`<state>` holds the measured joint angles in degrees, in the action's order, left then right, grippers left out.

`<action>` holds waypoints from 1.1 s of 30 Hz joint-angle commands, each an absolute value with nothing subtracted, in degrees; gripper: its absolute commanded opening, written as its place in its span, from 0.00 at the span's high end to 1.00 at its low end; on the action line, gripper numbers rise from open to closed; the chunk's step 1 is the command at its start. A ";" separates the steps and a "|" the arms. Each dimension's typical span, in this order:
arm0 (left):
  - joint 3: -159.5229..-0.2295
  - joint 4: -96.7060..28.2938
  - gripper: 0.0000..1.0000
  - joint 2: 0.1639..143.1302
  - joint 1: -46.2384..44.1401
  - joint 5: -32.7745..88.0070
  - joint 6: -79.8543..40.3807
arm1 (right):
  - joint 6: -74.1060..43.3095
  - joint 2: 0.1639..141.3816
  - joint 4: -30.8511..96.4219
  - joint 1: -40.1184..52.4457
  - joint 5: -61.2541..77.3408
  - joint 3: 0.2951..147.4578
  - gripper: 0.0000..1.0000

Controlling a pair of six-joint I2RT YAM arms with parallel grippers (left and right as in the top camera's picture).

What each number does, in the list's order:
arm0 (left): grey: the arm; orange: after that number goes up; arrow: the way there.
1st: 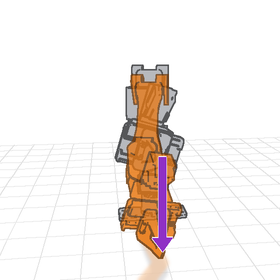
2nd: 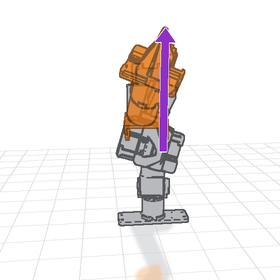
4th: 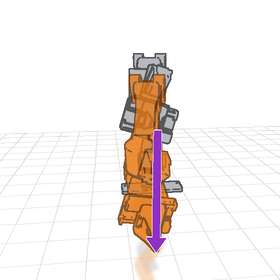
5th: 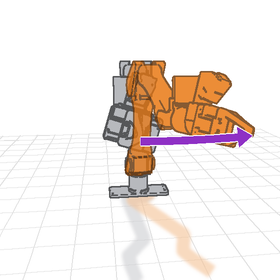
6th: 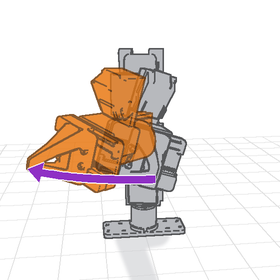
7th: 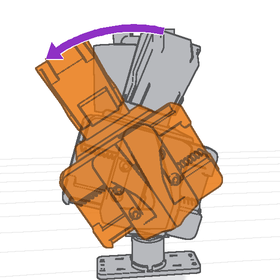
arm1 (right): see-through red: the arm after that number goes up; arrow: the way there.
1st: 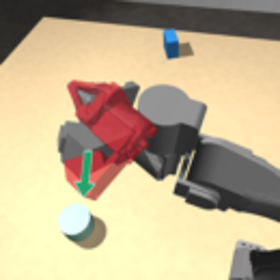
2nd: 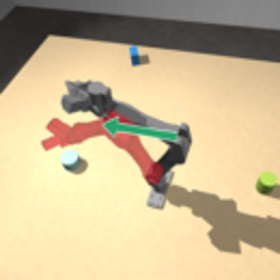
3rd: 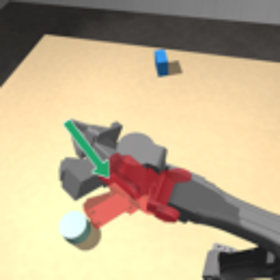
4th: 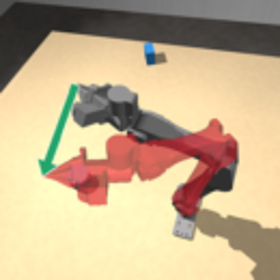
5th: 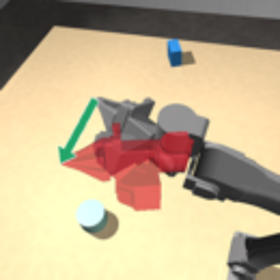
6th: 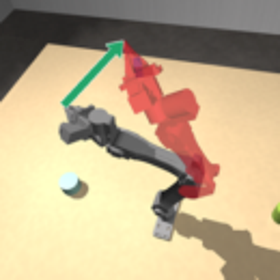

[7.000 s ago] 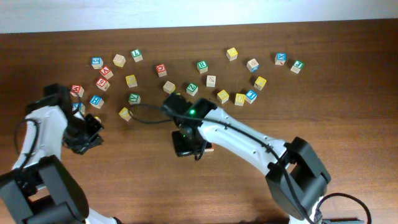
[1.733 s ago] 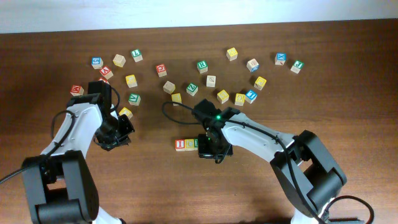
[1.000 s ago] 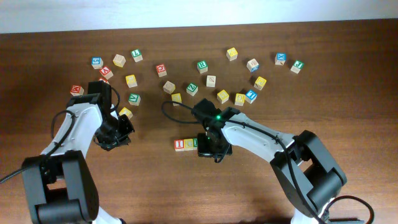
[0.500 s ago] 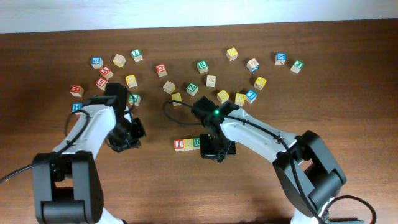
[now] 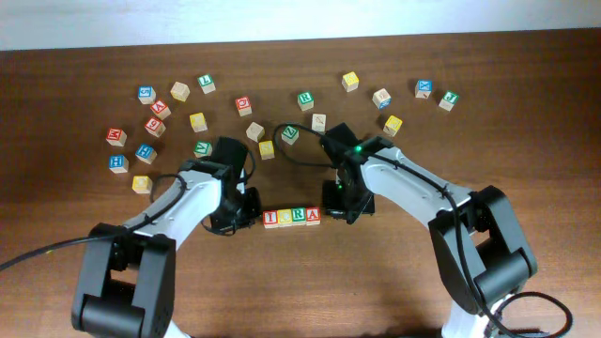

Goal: Spell out ICRA
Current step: 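Press both grippers against the ends of the ICRA row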

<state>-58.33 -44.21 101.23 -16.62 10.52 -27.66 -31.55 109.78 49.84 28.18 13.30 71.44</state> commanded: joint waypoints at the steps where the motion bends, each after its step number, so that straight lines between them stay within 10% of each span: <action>1: -58.04 -43.64 1.00 100.38 -17.65 11.77 -28.91 | -31.97 109.45 48.58 28.56 14.94 70.76 0.95; 33: -58.04 -39.70 0.97 100.36 -18.70 14.13 -27.16 | -31.94 110.00 45.63 30.35 19.27 70.76 0.95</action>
